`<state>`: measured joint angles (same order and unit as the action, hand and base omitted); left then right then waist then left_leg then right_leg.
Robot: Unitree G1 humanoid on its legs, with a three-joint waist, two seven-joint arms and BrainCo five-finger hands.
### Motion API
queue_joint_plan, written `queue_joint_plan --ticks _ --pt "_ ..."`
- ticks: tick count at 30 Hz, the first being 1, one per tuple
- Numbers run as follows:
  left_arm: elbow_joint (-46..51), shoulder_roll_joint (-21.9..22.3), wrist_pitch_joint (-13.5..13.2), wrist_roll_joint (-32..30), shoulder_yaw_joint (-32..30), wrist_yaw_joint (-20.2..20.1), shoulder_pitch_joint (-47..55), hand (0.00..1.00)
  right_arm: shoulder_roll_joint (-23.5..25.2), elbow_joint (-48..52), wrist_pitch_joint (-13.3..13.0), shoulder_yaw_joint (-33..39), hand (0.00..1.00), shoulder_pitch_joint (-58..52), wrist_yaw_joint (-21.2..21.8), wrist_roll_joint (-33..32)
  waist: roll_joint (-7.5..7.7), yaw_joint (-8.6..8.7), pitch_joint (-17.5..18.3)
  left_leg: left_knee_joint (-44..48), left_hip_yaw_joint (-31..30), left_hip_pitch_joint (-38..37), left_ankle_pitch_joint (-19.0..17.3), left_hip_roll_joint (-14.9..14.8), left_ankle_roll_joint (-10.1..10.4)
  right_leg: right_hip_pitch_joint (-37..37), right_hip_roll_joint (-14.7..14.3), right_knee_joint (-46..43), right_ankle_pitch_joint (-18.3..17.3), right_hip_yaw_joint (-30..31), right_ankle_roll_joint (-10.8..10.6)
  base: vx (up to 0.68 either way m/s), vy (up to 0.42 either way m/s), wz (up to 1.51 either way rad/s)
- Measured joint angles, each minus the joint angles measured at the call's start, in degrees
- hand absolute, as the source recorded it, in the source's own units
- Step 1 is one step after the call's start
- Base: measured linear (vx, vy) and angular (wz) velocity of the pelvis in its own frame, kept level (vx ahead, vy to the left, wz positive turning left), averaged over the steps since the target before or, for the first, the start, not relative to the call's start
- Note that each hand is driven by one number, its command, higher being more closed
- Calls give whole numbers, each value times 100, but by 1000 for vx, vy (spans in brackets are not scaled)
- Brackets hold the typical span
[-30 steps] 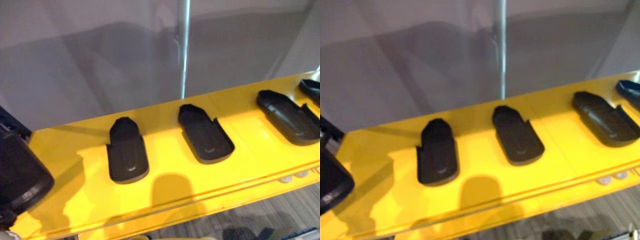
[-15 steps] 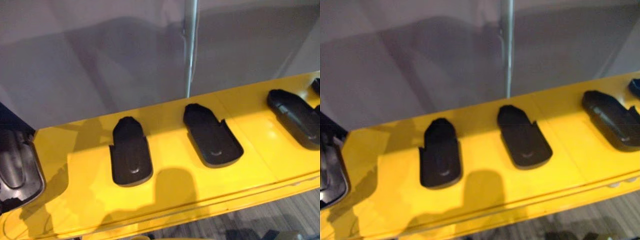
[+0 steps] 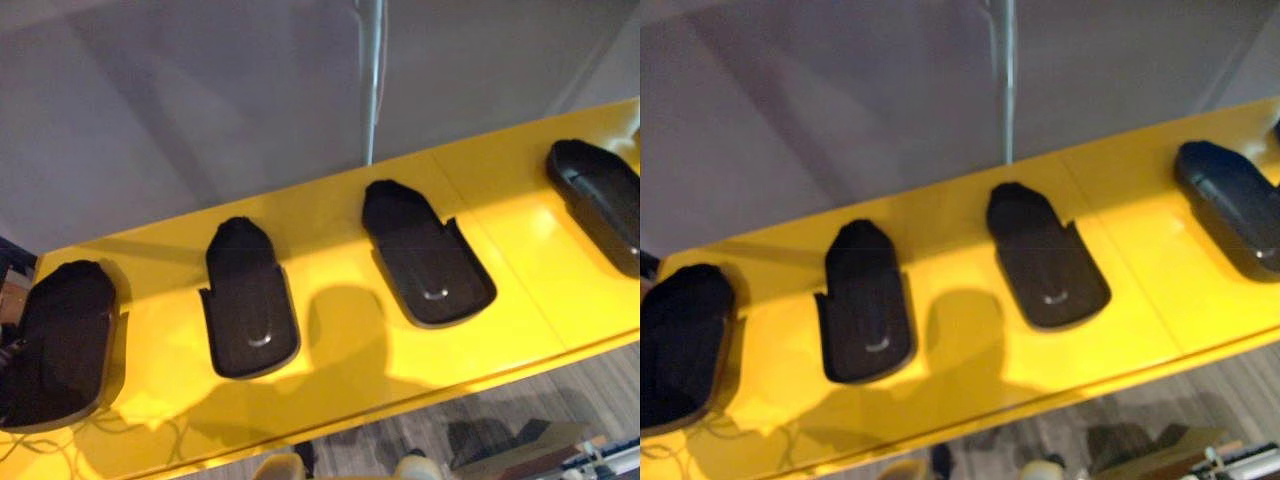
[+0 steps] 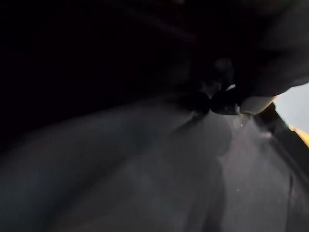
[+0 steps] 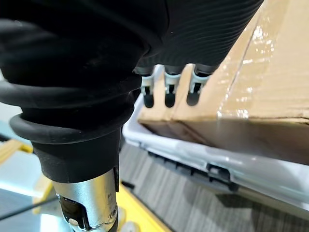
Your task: Walk over and take plastic housings, then place them on the shelf
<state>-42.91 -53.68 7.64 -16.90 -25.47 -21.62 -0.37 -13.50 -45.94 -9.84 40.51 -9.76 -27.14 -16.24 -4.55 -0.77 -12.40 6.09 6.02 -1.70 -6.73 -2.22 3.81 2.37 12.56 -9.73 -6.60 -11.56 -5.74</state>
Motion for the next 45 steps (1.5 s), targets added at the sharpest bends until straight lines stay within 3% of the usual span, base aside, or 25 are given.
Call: queue_joint_plan --ticks 8,9,16,20,22,24,25,27,29,30,32,34,35,36,37,40,42,45 --pt "14 6 -142 77 442 -175 39 100 -44 14 108 52 0 1 73 6 -52 121 -130 202 1 185 -32 -8 0 -24 -22 172 69 70 -118 -61 12 -3" --pt "31 7 -180 91 444 -177 38 0 -44 20 110 65 0 1 82 6 -42 136 -136 207 1 185 -32 -16 1 -21 -32 183 72 70 -121 -36 -2 -2" --pt "278 39 -176 75 637 -155 165 0 -61 50 110 169 0 1 95 8 -32 150 -144 196 5 195 -32 -16 1 18 -47 309 123 70 -139 -4 0 0" --pt "289 59 -114 -24 636 175 172 0 -100 49 110 170 0 3 131 8 -32 151 -144 196 -1 176 -45 -16 14 72 -52 352 133 65 -123 0 0 0" --pt "280 115 75 -173 624 541 161 0 -124 45 110 170 0 5 203 9 -32 155 -144 195 1 174 -47 -17 13 82 -59 372 151 66 -92 0 0 0" --pt "195 288 454 -163 514 1410 69 0 -122 21 87 169 0 2 218 19 -33 161 -143 189 5 168 -46 -23 13 113 -74 438 186 69 -35 0 0 0" --pt "164 325 548 -161 473 1632 20 0 -118 2 78 168 0 2 217 18 -30 161 -142 186 4 166 -46 -23 13 116 -73 439 187 68 -35 0 0 0" --pt "159 462 807 -85 149 2764 -135 0 -31 -27 -60 154 0 -11 209 20 -2 162 -132 179 3 129 -46 -23 13 148 -74 439 188 69 -33 0 0 0" --pt "267 483 917 126 -56 3505 -208 0 60 -30 -147 132 0 -30 197 28 14 158 -127 139 9 49 -45 -23 13 191 -76 442 188 75 -33 -13 3 -3" --pt "564 484 939 356 -190 4265 -237 0 140 -9 -200 -21 0 -75 154 44 22 151 -123 134 21 36 -44 -24 13 196 -75 442 189 81 -34 -32 7 -4" --pt "957 486 803 613 -252 4998 -256 0 263 22 -284 -223 0 -138 77 139 27 146 -120 117 19 35 -39 -22 11 191 -74 442 194 79 -43 -34 9 -2" --pt "1826 656 326 1202 -335 5844 -350 0 498 47 -287 -392 0 -211 23 145 53 135 -104 37 18 -28 3 -14 14 220 -73 447 200 78 -52 -15 4 -1" --pt "2133 791 151 1377 -365 5969 -375 0 548 52 -288 -423 0 -245 -2 146 54 142 -82 28 -4 -20 9 -8 17 234 -74 451 199 82 -52 -8 7 10" --pt "2850 1112 -186 1571 -375 6116 -351 0 627 60 -291 -476 0 -311 -34 156 62 145 -63 31 -45 -20 9 -1 17 269 -73 457 199 73 -51 -1 11 12" --pt "3828 1652 -625 1716 -368 6125 -243 0 740 120 -291 -477 0 -378 -48 250 89 154 -25 29 -55 -14 9 -2 17 271 -79 463 198 74 -52 7 11 10" --pt "5250 2731 -1282 2152 -172 5700 75 0 896 444 -328 -486 0 -553 -54 368 128 188 -10 20 -61 -15 8 -11 19 273 -90 462 200 76 -51 0 0 0" --pt "5840 3268 -1543 2313 10 5335 343 0 950 608 -367 -488 0 -651 -56 412 158 207 -2 8 -68 -18 8 -16 19 280 -93 461 204 75 -53 0 0 0" --pt "6198 3493 -1619 2251 180 4904 720 0 990 699 -409 -489 0 -729 -55 423 219 210 69 -41 -81 -37 14 -19 29 322 -100 461 207 75 -54 -6 2 4"
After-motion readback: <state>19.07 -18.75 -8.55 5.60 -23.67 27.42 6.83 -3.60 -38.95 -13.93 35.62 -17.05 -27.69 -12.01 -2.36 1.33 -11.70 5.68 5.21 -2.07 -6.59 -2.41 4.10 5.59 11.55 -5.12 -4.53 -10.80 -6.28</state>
